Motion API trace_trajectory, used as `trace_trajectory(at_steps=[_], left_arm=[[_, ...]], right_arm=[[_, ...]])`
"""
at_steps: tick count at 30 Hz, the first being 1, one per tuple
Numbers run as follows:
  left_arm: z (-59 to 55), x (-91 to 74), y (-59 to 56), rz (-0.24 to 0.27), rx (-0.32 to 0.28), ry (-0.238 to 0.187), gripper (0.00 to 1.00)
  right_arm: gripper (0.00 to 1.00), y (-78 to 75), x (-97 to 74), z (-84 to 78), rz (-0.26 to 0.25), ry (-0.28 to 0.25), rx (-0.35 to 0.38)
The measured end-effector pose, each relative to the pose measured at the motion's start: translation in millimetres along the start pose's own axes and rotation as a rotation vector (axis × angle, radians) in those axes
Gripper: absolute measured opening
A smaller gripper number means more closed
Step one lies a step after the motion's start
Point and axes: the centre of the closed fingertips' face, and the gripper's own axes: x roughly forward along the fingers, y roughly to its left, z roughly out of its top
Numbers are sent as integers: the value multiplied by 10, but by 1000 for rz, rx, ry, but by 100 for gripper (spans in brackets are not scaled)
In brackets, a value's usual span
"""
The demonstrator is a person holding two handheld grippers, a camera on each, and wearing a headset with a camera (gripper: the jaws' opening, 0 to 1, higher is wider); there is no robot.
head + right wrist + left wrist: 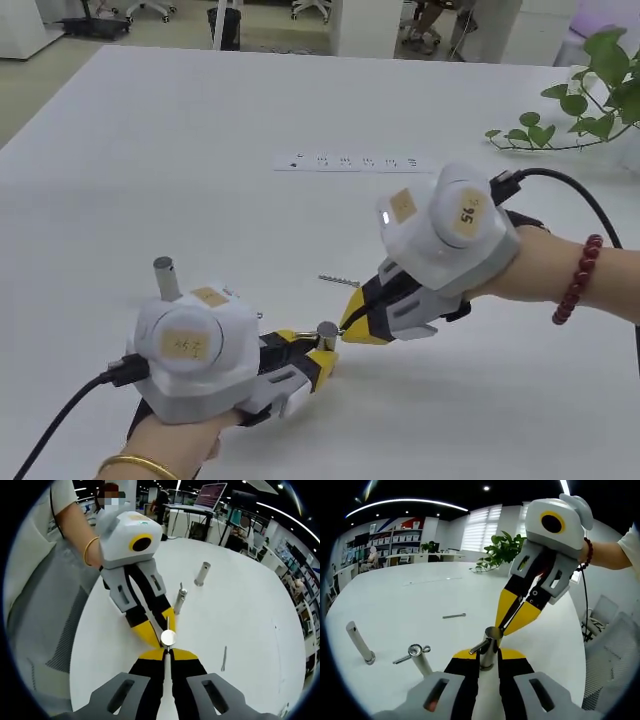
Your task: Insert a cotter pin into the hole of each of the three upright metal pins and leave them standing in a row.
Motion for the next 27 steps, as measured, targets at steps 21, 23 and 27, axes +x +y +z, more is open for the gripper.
trace_trajectory(at_steps=[21, 23, 27], left_arm=[[-26, 1, 31, 14, -4, 20, 15], [-32, -16, 36, 15, -3, 23, 16], [-50, -51, 47, 18, -2, 35, 18]], right_arm=[[14, 18, 11, -4, -17, -17, 93], [15, 13, 10, 21, -20, -34, 105], [19, 16, 30, 93, -20, -77, 135]])
